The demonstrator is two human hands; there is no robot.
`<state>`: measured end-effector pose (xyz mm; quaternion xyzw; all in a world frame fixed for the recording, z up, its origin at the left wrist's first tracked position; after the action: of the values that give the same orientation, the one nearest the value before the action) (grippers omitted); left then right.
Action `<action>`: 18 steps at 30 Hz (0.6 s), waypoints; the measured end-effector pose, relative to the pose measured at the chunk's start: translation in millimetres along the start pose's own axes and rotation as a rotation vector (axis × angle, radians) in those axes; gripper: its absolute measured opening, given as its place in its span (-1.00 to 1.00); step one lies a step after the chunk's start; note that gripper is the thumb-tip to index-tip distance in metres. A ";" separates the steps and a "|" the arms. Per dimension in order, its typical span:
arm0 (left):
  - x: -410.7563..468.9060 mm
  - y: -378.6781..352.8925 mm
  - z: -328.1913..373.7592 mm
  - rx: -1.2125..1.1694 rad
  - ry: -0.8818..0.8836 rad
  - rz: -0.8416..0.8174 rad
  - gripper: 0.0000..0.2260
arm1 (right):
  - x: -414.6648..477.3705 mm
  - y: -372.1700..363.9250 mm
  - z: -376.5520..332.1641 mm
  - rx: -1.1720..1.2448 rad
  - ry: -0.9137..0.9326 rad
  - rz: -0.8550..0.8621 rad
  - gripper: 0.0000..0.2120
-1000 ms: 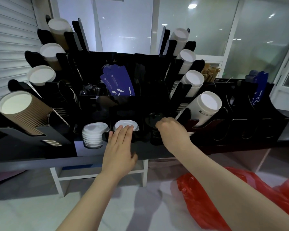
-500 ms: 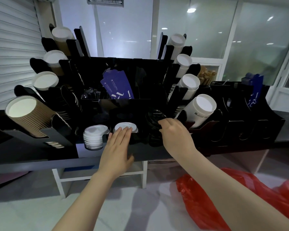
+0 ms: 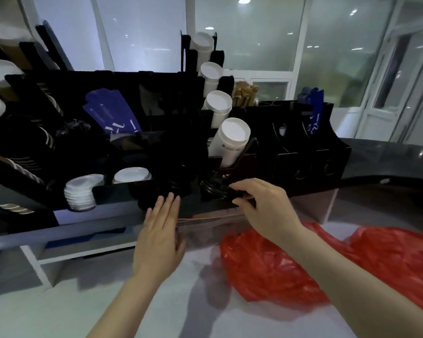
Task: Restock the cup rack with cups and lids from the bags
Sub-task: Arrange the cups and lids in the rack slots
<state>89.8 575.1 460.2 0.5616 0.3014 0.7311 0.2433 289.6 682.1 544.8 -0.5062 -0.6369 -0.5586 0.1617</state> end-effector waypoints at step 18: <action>42.5 -77.5 134.4 0.078 -0.057 0.075 -0.46 | 17.2 89.3 174.5 0.033 -0.070 0.103 -0.74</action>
<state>210.6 681.3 458.7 0.6023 0.3013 0.7111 0.2021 418.6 830.6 550.5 -0.5550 -0.6244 -0.5206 0.1762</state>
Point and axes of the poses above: each hand's wrist, its own x-axis towards the middle knuckle, its own y-axis out of the back of the hand, z = x × y, the point moved 1 cm from there along x, towards the middle knuckle, and after that the axes turned 9 degrees about z, right-handed, at the moved point
